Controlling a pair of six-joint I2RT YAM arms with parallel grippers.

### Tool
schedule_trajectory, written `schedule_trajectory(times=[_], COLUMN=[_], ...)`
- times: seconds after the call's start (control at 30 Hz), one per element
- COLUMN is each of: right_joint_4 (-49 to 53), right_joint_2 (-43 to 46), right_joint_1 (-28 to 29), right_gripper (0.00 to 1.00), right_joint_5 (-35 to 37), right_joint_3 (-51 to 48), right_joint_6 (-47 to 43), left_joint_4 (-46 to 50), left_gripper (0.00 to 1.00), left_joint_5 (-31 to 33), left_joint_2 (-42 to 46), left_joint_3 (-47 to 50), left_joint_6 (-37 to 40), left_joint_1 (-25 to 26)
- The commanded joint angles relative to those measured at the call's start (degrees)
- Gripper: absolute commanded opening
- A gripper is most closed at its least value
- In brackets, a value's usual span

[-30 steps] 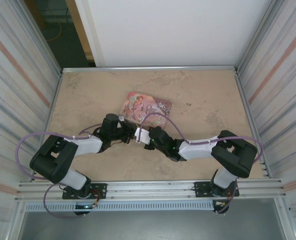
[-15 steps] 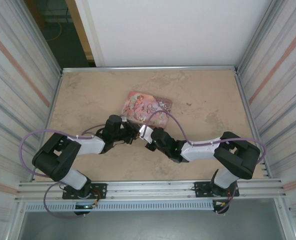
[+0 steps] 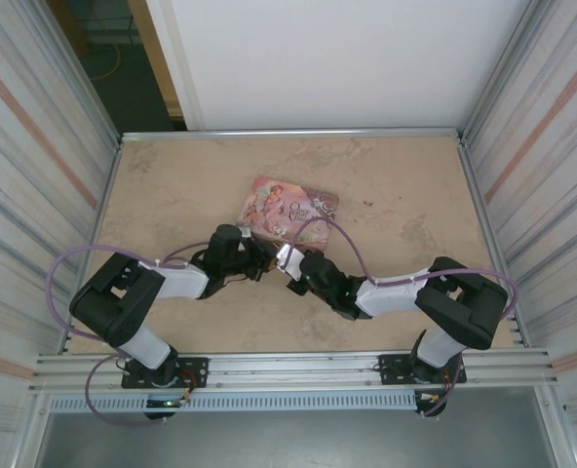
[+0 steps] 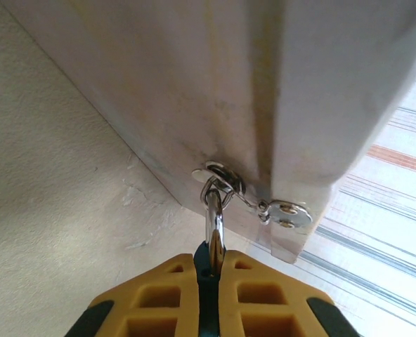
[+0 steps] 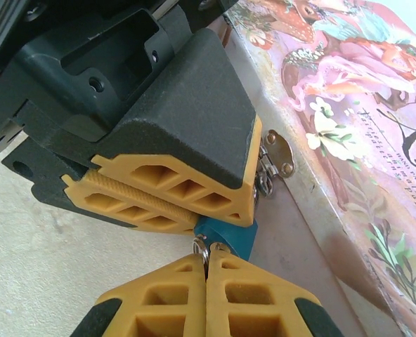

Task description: Unlock the padlock with the key

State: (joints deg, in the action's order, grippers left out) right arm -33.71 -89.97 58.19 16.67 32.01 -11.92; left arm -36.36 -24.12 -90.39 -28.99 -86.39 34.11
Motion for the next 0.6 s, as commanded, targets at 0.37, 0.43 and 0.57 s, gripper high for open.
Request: schedule_trajectory(times=[0.37,0.43,0.57], right_joint_4=[-2.2,-1.8,-1.2], right_joint_2=[0.1,0.7,2.5], right_joint_1=[-2.1,-2.3,-3.0], right_gripper=[0.0,0.0,0.0], right_joint_5=[-3.4,-4.0,-5.6], right_joint_3=[-2.9,-3.3,-4.5], right_joint_6=[5.1,5.9,8.7], left_joint_4=[1.9,3.0,6.4], left_gripper=[0.39,0.42,0.47], left_joint_5=[-2.2,-1.6,-0.2], left_joint_2=[-0.1,1.0,4.3], left_joint_3=[-1.7,-1.4,-1.2], left_joint_6=[2.8,3.6,6.0], left_joint_1=[1.3,1.2,0.4])
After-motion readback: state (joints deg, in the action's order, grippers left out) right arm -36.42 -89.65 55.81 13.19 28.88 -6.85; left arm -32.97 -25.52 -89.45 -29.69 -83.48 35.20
